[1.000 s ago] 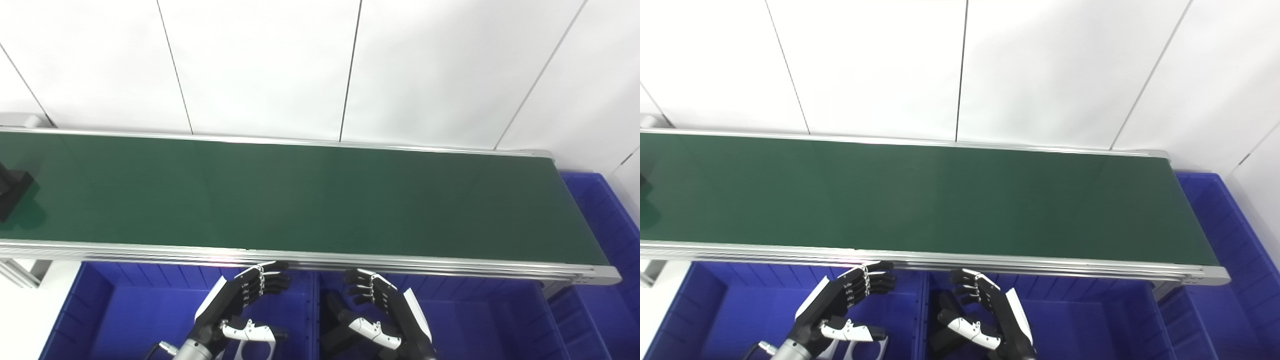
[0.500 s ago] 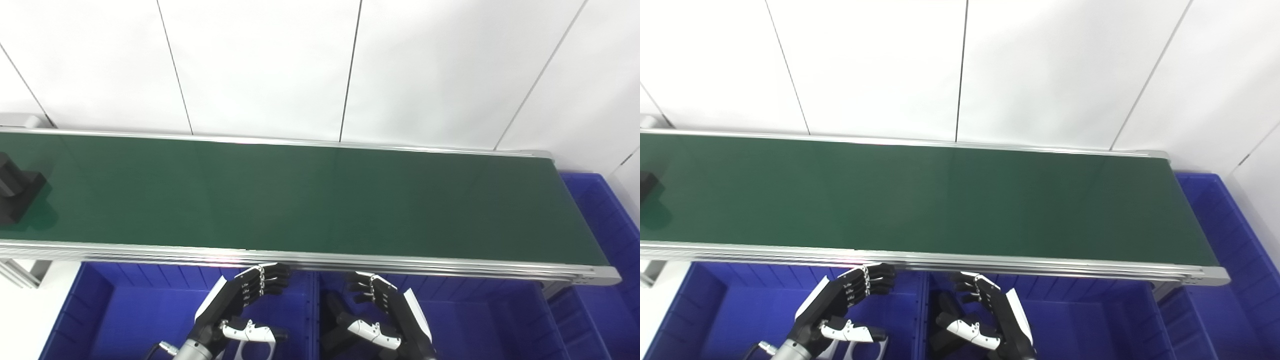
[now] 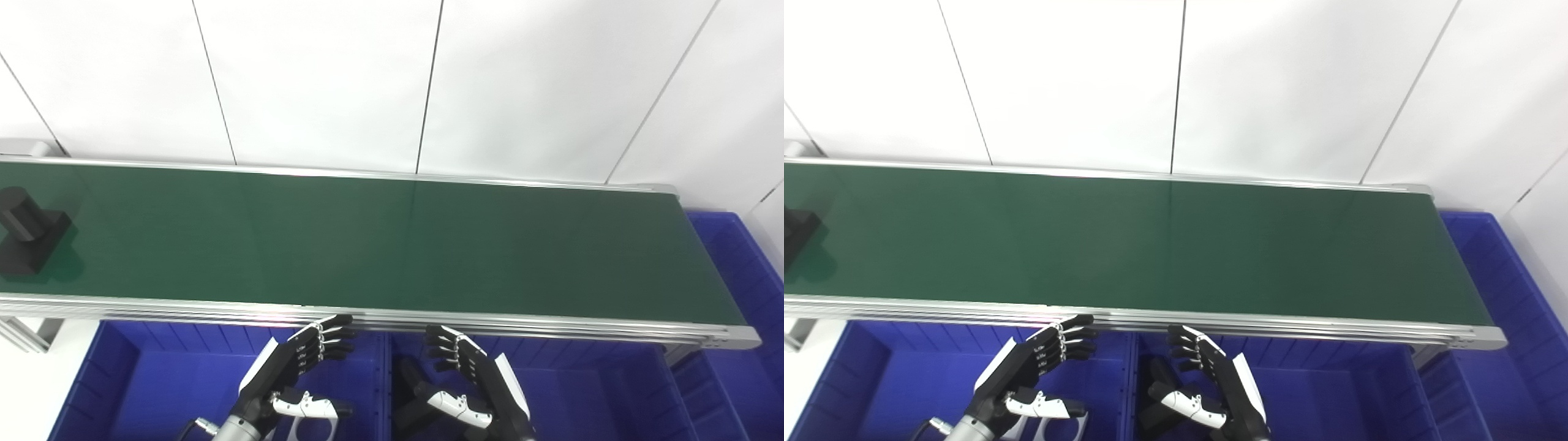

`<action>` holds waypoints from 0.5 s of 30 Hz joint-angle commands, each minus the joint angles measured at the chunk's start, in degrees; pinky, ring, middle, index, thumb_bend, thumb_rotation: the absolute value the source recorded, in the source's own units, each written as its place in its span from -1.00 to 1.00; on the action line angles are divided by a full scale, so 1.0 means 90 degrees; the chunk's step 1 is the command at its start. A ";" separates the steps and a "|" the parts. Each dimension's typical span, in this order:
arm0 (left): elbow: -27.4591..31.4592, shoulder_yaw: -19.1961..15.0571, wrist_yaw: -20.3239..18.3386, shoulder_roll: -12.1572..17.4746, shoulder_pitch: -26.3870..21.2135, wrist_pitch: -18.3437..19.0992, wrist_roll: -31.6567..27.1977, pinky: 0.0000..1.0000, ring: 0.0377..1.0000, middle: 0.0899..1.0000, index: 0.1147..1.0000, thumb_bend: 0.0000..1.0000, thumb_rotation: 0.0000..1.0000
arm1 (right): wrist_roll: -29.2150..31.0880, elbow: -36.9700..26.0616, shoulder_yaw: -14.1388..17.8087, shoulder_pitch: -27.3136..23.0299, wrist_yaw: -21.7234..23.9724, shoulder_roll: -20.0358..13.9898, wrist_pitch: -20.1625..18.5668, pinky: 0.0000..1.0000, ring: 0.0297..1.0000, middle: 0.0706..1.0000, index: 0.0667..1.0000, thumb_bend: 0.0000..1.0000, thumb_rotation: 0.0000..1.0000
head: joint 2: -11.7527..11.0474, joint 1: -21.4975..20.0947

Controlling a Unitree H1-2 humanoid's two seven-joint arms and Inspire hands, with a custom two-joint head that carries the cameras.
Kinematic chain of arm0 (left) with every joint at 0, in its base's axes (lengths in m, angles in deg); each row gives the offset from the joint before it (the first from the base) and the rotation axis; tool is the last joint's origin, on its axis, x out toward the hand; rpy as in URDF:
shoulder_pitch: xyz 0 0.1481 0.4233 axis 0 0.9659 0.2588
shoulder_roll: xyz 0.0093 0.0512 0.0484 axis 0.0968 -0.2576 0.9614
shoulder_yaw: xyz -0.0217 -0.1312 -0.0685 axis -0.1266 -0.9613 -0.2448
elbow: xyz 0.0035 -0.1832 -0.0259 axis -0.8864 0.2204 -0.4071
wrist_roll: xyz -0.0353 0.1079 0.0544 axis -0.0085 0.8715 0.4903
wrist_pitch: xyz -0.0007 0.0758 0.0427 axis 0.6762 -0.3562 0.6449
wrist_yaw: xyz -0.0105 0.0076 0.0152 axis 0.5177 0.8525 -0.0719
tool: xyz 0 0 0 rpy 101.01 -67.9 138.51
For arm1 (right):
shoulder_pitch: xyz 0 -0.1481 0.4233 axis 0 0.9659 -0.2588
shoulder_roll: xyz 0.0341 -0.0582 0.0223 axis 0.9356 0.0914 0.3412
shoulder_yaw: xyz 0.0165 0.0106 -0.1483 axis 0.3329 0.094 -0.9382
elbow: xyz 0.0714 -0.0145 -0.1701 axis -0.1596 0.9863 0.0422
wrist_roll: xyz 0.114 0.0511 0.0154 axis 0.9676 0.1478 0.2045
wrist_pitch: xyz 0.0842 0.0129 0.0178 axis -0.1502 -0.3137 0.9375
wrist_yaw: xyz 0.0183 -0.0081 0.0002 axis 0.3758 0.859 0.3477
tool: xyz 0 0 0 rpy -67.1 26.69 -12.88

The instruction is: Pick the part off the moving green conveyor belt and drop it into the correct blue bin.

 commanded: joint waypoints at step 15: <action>-0.0770 0.0141 0.0051 -0.0341 -0.0237 -0.0633 0.0028 0.64 0.63 0.65 0.63 1.00 -0.64 | 0.0330 0.0579 0.0106 -0.0133 0.0119 -0.0275 0.0911 0.35 0.45 0.54 0.66 0.30 -0.13 | -0.1161 0.1712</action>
